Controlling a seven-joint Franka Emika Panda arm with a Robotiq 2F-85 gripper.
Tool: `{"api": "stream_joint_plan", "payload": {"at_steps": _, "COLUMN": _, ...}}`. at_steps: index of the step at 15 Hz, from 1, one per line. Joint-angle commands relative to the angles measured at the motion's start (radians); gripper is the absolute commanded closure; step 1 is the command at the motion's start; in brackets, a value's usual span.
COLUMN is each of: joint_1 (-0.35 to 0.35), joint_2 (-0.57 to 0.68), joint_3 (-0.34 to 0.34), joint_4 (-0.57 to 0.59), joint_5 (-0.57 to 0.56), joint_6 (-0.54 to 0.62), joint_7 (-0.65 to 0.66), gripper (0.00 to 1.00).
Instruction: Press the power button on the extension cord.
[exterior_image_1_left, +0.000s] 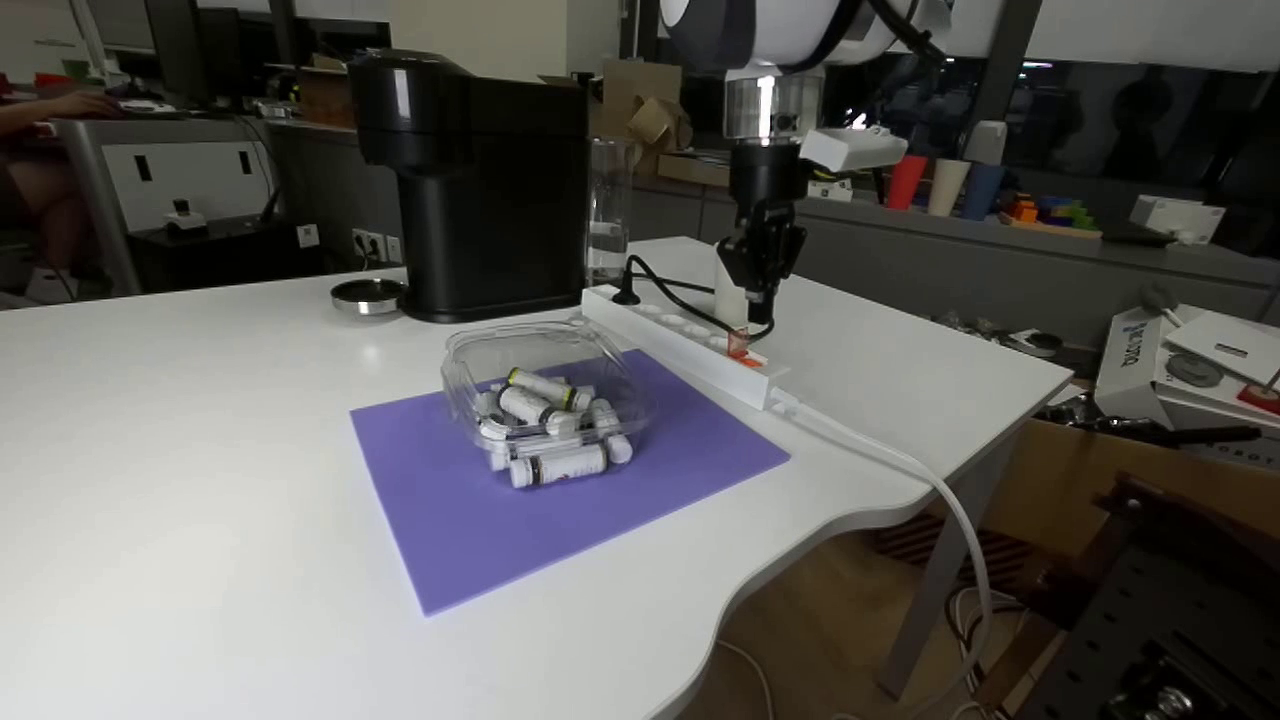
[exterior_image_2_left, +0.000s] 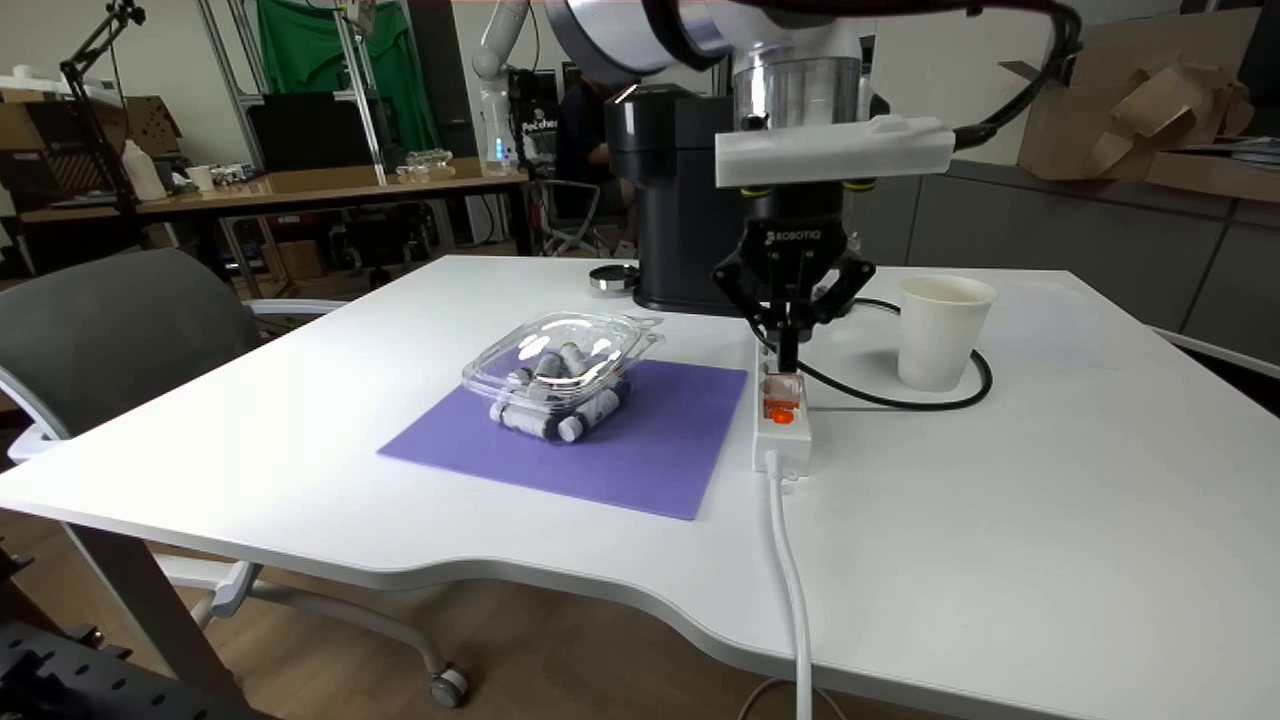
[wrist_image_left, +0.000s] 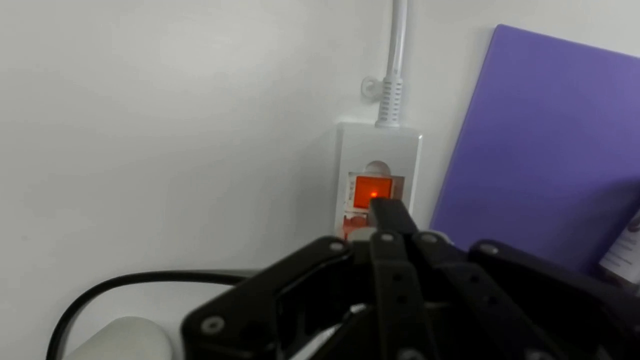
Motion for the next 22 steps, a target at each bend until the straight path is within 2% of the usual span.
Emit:
{"api": "stream_joint_plan", "payload": {"at_steps": 1, "joint_1": -0.020, "joint_2": 0.038, "joint_3": 0.022, "joint_4": 0.031, "joint_5": -0.023, "joint_6": 0.004, "joint_7": 0.042, "gripper": 1.00}}
{"api": "stream_joint_plan", "payload": {"at_steps": 12, "joint_1": -0.022, "joint_2": 0.107, "joint_3": 0.024, "joint_4": 0.055, "joint_5": -0.042, "joint_6": 0.057, "joint_7": 0.088, "gripper": 1.00}}
{"api": "stream_joint_plan", "payload": {"at_steps": 22, "joint_1": -0.010, "joint_2": 0.146, "joint_3": 0.026, "joint_4": 0.073, "joint_5": -0.061, "joint_6": 0.061, "joint_7": 0.110, "gripper": 1.00}}
